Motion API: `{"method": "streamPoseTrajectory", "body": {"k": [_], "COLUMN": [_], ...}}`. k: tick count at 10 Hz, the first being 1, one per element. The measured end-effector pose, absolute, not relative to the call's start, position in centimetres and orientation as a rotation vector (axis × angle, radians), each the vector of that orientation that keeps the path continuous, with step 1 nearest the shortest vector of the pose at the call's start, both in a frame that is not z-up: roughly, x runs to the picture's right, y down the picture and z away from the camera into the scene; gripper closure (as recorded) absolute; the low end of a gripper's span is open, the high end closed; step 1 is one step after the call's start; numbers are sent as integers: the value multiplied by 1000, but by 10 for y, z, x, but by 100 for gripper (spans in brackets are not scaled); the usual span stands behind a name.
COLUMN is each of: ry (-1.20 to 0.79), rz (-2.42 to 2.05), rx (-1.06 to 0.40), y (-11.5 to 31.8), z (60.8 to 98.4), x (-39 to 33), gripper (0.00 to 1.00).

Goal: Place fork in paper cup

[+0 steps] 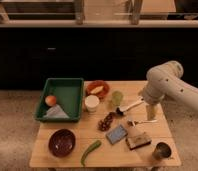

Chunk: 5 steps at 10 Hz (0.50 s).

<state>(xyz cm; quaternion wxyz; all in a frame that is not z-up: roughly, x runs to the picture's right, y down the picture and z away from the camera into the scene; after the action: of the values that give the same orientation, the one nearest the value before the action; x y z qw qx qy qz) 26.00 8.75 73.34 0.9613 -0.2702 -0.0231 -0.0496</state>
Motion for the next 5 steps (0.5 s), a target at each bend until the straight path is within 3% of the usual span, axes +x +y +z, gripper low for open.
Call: {"method": "streamPoseTrajectory", "body": {"k": [5], "ry": [-59], "rz": [13], "rx": [-546], "y": [103], "z": [758], "x": [266], "gripper": [20]}}
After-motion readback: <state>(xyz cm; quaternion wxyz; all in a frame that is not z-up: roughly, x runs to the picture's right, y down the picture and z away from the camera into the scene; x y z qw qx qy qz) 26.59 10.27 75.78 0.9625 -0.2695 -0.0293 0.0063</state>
